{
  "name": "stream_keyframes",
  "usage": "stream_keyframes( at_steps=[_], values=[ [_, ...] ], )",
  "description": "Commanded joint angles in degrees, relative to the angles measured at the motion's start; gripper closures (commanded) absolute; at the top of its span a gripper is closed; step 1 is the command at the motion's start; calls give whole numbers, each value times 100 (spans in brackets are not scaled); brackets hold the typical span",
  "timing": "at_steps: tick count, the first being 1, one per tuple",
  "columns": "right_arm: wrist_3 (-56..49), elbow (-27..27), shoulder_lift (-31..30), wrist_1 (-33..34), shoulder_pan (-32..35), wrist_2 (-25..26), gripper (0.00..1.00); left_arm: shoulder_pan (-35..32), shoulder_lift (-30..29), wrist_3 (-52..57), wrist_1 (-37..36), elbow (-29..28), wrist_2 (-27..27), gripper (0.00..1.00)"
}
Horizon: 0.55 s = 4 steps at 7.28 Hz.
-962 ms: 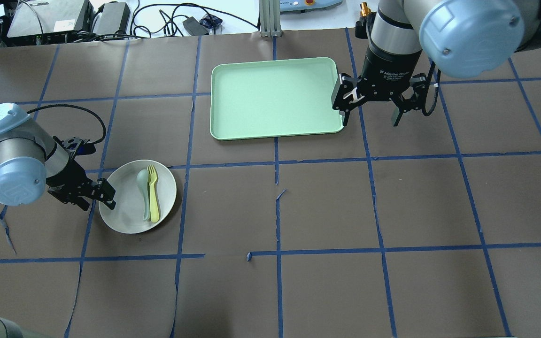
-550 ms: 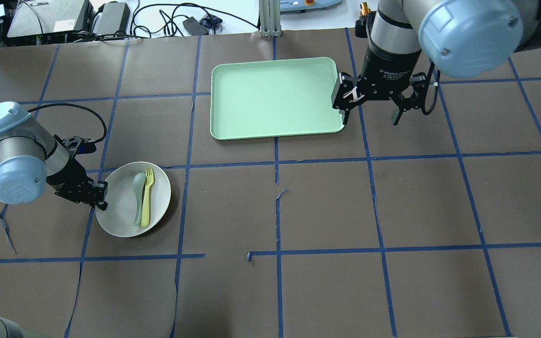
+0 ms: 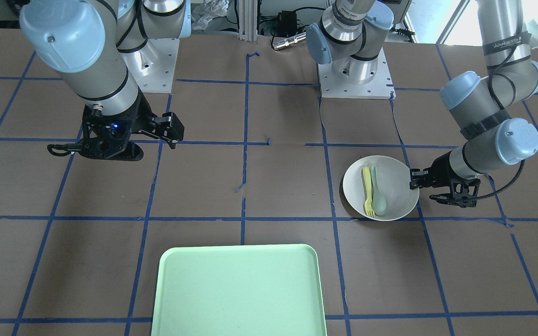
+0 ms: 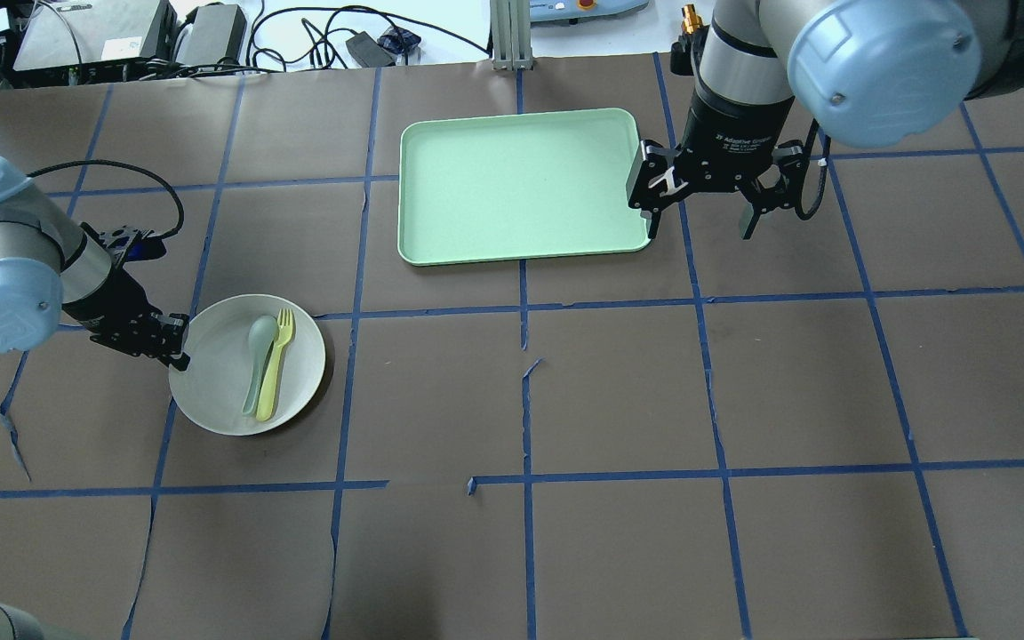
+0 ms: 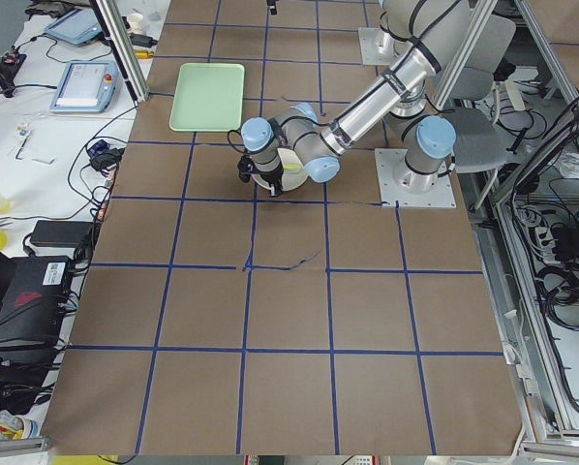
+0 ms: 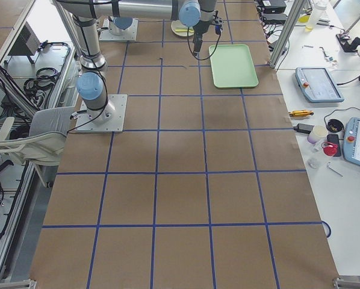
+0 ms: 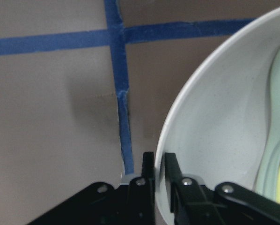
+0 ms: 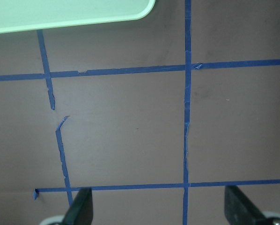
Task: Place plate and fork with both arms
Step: 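Grip the white plate rim with the left gripper and lift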
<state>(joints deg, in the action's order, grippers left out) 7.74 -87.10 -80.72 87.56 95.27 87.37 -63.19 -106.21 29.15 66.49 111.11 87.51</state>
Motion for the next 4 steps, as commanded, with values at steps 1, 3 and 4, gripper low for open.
stream_keyframes(
  at_steps=[1,3,4],
  values=[
    [8,0,4,-28,0,8,0,17,-4,-84,915,-579,-478,100],
    [8,-70,4,-29,0,8,0,0,-39,-486,1279,-932,-656,100],
    [8,-105,4,-20,0,0,0,-166,-74,-698,1270,-1020,-787,100]
  ],
)
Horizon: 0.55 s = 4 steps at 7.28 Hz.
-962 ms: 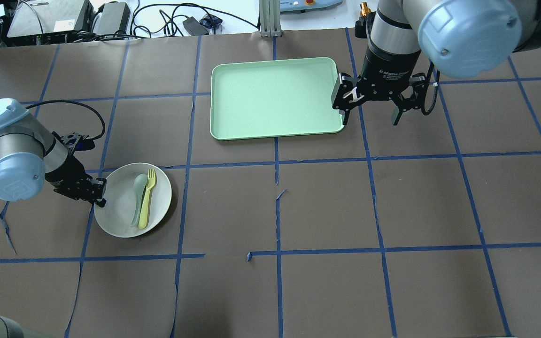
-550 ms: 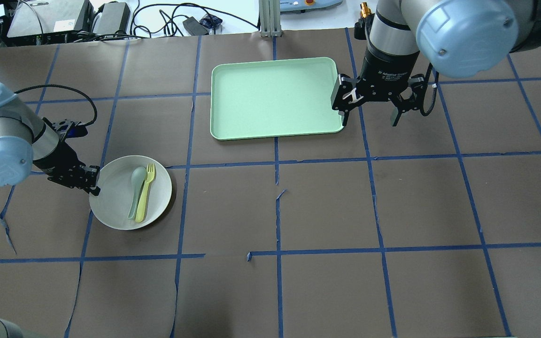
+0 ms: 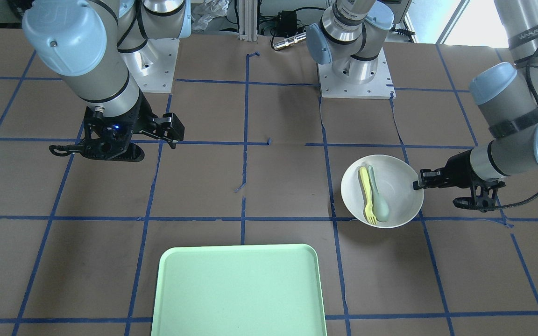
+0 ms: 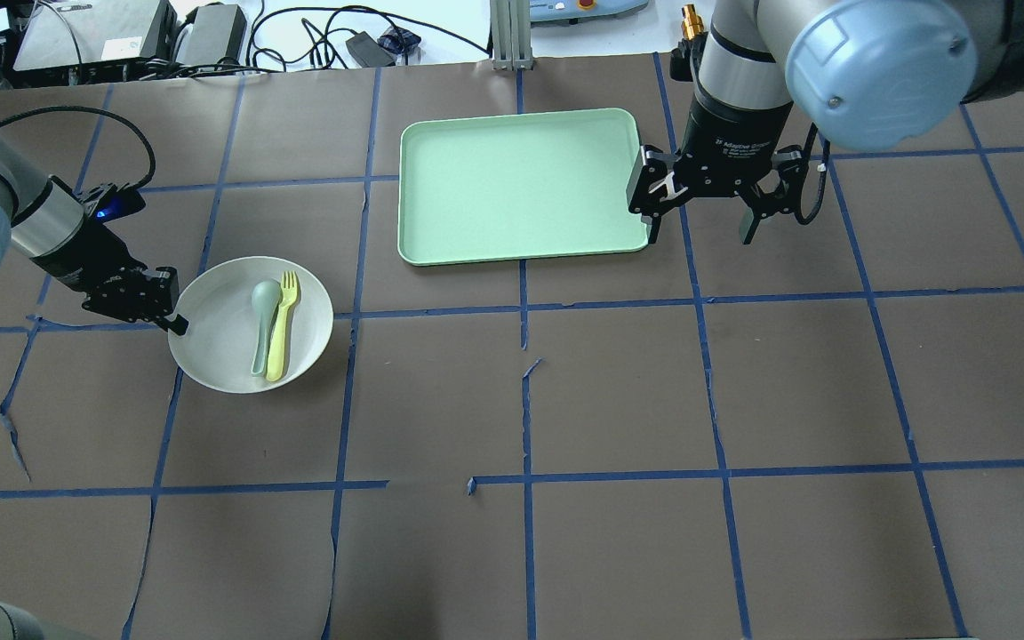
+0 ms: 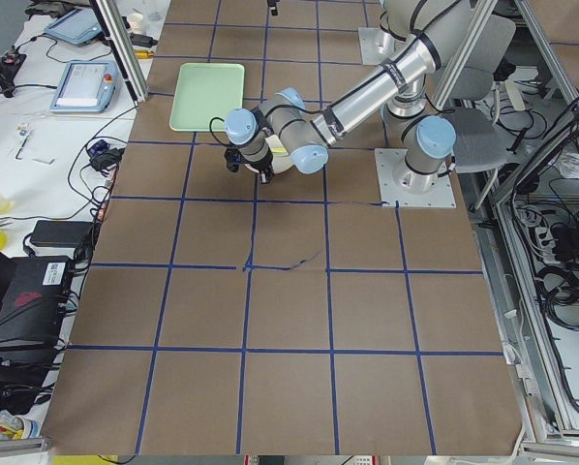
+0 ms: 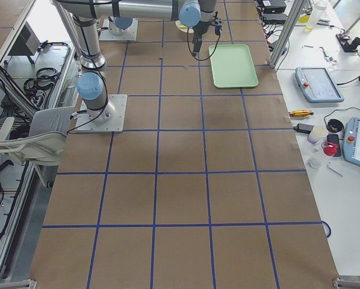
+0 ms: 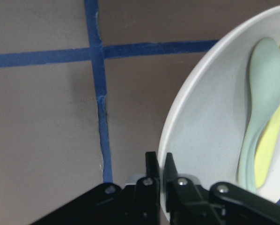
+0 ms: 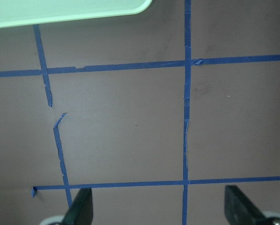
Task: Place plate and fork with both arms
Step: 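Carry the plate with the left gripper onto the mint-green tray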
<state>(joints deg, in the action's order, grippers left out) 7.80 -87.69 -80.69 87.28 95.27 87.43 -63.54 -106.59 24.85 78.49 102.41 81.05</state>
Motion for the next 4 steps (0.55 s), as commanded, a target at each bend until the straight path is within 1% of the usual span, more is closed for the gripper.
stream_keyframes(
  at_steps=[1,2,3,4],
  values=[
    [2,-55,0,-1,0,-15,0,-628,-107,-731,-113,-203,-768,100],
    [2,-55,-8,-9,9,-7,0,-1146,-290,-1319,-689,-369,-879,100],
    [2,-55,0,-10,17,-15,0,-1430,-484,-1586,-738,-666,-898,100],
    [2,-64,-8,-53,18,-7,0,-1572,-721,-1823,-756,-974,-1289,100]
  ],
)
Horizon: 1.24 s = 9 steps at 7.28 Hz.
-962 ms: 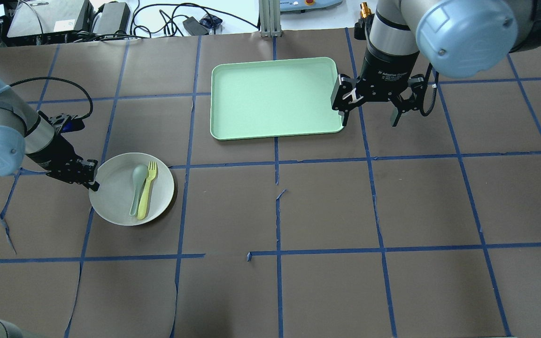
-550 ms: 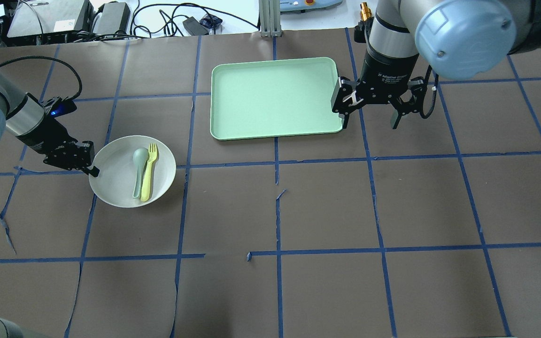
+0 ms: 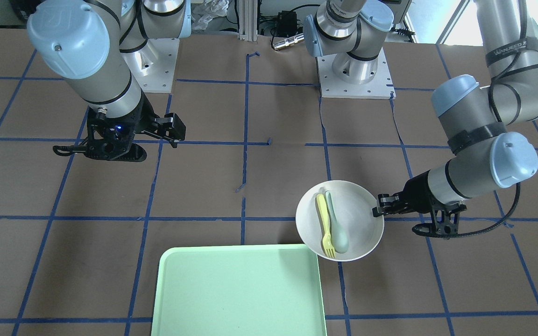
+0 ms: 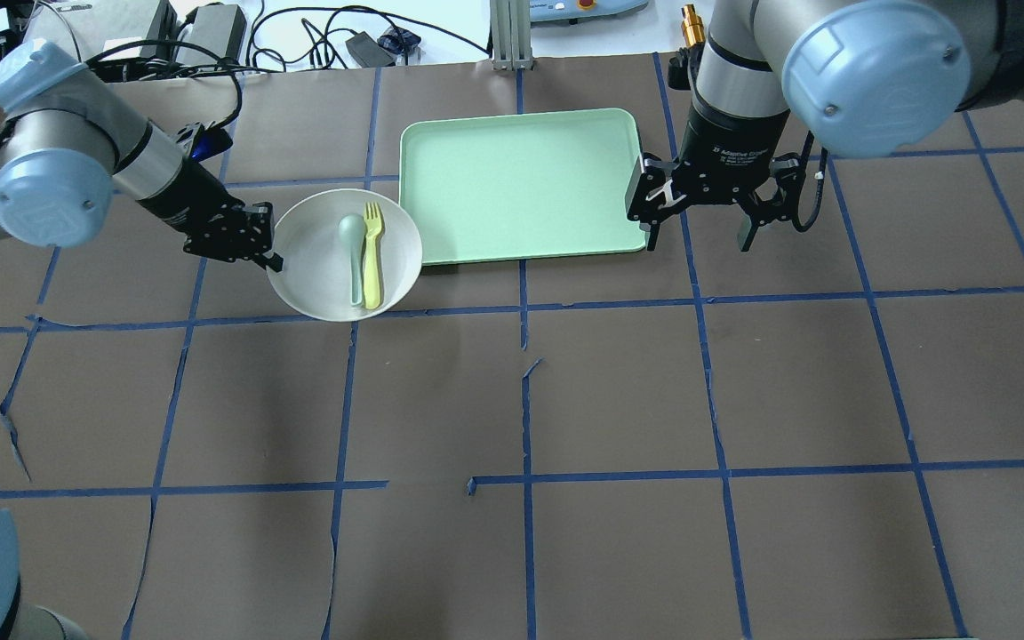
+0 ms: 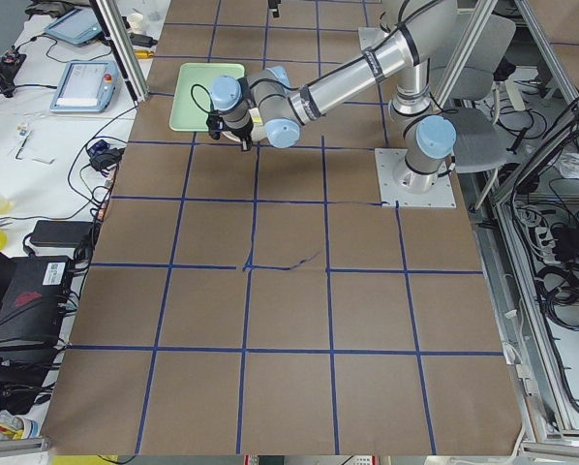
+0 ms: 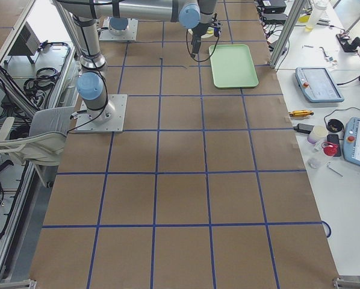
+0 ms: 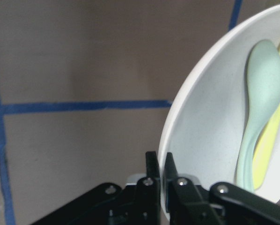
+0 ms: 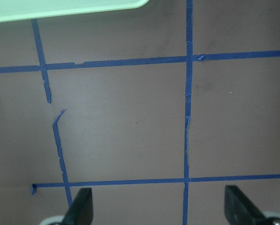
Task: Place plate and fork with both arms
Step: 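Carry the plate with the left gripper onto the mint-green tray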
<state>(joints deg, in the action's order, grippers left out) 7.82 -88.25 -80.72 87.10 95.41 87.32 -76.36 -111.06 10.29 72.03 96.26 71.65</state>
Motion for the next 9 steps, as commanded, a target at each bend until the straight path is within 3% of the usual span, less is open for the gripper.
stream_keyframes(
  at_steps=[1,3,6,9],
  values=[
    [0,-86,-6,-1,48,5,0,-535,-606,-422,-266,-641,-493,100],
    [0,-140,-6,26,57,5,0,-1106,-1274,-1314,-618,-1273,-607,100],
    [44,-140,-6,26,110,-56,0,-1468,-2048,-1494,-751,-2038,-626,100],
    [53,-140,-6,26,110,-65,0,-1513,-2332,-1128,-760,-2217,-705,100]
  ],
)
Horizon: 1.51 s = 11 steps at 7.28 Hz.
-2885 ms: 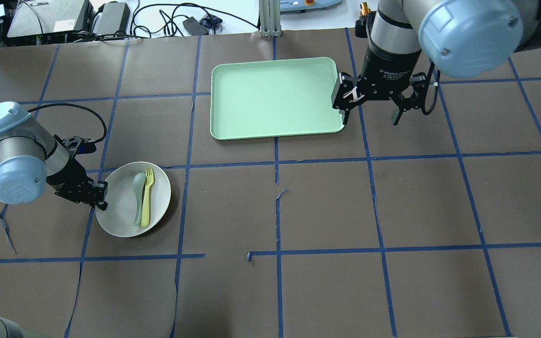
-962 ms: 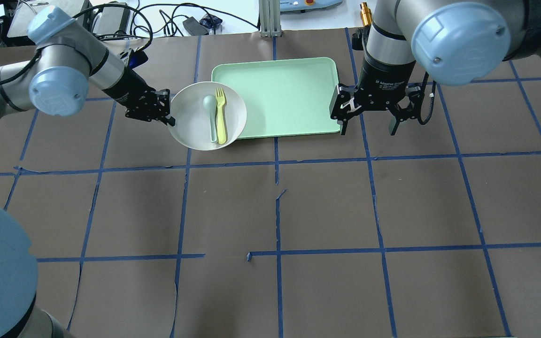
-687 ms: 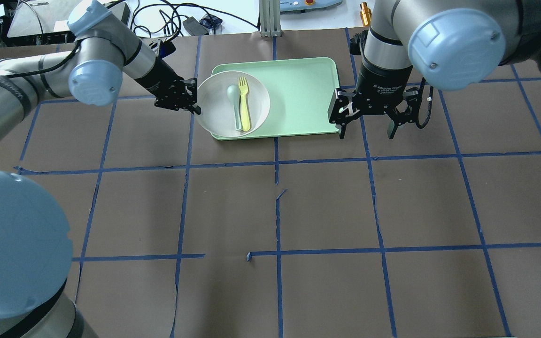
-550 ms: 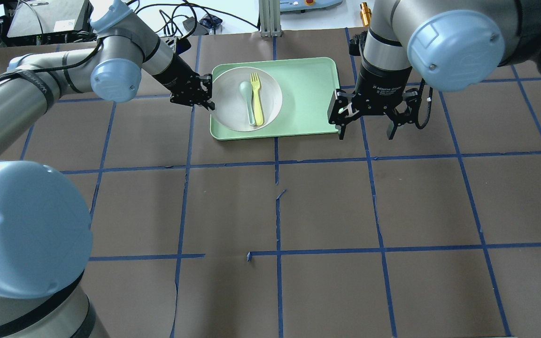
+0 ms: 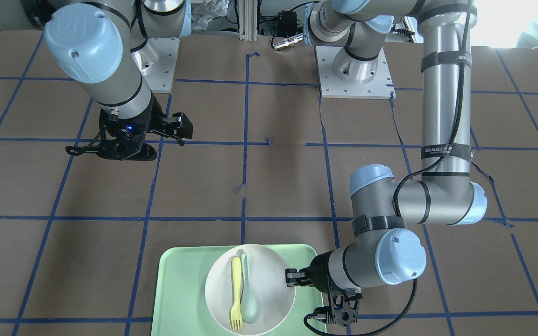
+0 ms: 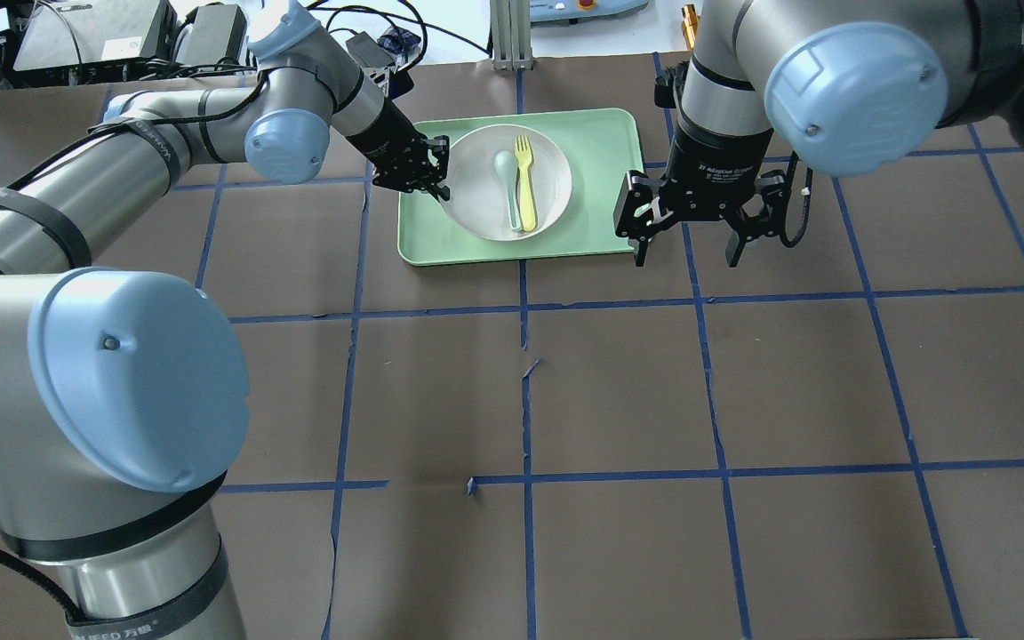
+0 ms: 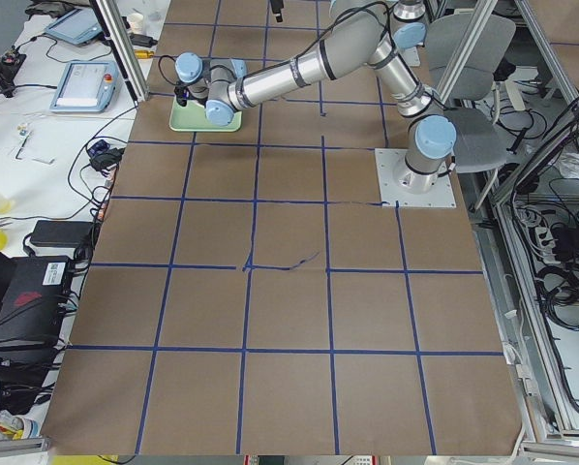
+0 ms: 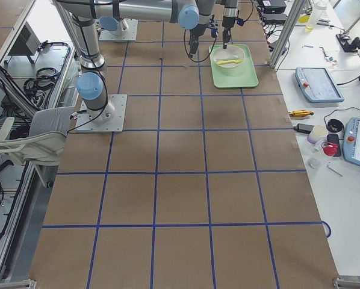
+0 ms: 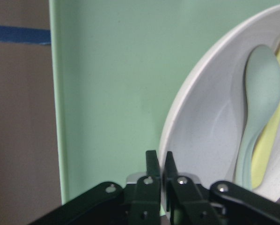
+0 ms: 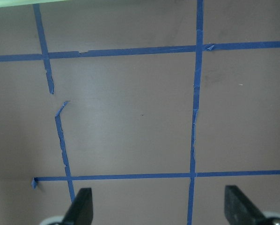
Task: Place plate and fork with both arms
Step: 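Carry the plate with the left gripper onto the mint-green tray, then release the plate with the left gripper while the right gripper moves over the plate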
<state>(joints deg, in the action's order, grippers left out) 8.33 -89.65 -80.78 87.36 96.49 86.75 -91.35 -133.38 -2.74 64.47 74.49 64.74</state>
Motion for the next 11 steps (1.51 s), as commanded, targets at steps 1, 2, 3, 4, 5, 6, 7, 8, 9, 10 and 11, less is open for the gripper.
stream_keyframes(
  at_steps=[1,2,3,4,5,6,7,8,9,10,11],
  values=[
    [2,0,1,0,2,0,0,-32,-135,177,-4,-39,-14,100],
    [-6,0,1,9,2,-9,0,-76,-153,212,-4,-31,-110,100],
    [-24,0,1,9,2,-9,0,-85,-144,256,-13,-13,-172,100],
    [-94,0,9,18,2,-18,0,-137,-144,91,-144,-4,-172,45],
    [-103,8,9,87,2,-18,0,-155,-135,-241,-606,4,-181,3],
    [-60,8,9,419,2,-18,0,-146,-13,-366,-724,5,-155,0],
    [-24,8,44,840,2,-18,0,-111,188,-350,-647,48,-68,0],
    [54,69,279,1261,28,-44,0,-94,407,-324,-376,66,264,0],
    [534,79,517,1936,211,-44,0,-94,679,-97,96,188,719,0],
    [652,122,780,2212,413,-36,0,-50,1004,436,797,302,1229,0],
    [731,279,992,2441,467,-44,0,-6,1364,937,1535,321,2260,0]
  ],
)
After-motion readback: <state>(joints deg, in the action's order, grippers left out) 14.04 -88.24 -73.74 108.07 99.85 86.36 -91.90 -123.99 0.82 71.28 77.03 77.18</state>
